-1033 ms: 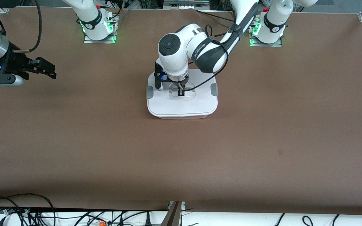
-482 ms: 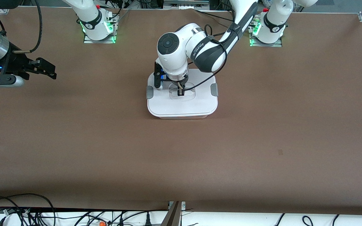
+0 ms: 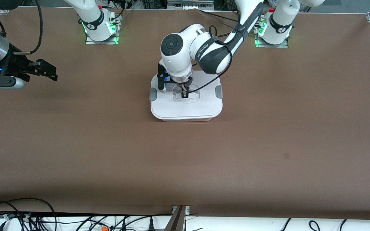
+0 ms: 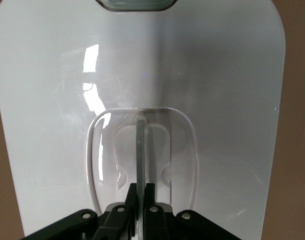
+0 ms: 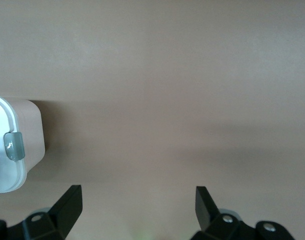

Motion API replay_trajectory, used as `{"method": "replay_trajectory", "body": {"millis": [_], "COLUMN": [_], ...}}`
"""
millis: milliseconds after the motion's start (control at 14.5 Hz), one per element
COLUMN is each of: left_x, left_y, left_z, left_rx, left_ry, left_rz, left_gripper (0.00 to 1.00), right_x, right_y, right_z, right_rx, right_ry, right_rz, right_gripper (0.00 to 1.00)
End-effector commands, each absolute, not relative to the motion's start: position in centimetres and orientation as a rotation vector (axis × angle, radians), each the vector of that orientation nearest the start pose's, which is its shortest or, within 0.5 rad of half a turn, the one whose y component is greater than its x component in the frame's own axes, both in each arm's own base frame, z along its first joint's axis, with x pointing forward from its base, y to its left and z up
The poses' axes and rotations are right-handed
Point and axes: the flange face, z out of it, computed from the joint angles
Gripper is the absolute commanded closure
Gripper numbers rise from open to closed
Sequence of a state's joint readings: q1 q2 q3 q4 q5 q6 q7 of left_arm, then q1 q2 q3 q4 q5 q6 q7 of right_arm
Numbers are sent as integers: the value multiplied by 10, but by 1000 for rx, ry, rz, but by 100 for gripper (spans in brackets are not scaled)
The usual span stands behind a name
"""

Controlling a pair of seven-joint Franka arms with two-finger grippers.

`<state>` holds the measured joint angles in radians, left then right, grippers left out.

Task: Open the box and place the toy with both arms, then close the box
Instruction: 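Press the lid down onto the box with the left gripper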

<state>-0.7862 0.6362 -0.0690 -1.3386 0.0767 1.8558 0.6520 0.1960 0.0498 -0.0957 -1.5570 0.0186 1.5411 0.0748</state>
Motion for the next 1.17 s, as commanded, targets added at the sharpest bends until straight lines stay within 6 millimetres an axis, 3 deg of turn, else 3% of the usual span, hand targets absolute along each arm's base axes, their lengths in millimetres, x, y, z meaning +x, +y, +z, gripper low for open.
{"method": "replay_trajectory", "body": {"millis": [0,827,1102], "left_x": [482,485,482], "left_y": [-519,-520,-522], "left_z": [336,343,359], "left_rx": [-2190,-2196,-2201], "left_ry": [2132,2150,2156], "left_rz": [218,196,138], "left_gripper": [100,100,100], "right_x": [563,563,563], "right_y": [58,58,51], "right_z": [603,602,601], "right_rx": [-3145,-3145,-3145], "right_ry": [-22,-22,-2], "right_rz": [113,120,122], "right_gripper": [0,0,0]}}
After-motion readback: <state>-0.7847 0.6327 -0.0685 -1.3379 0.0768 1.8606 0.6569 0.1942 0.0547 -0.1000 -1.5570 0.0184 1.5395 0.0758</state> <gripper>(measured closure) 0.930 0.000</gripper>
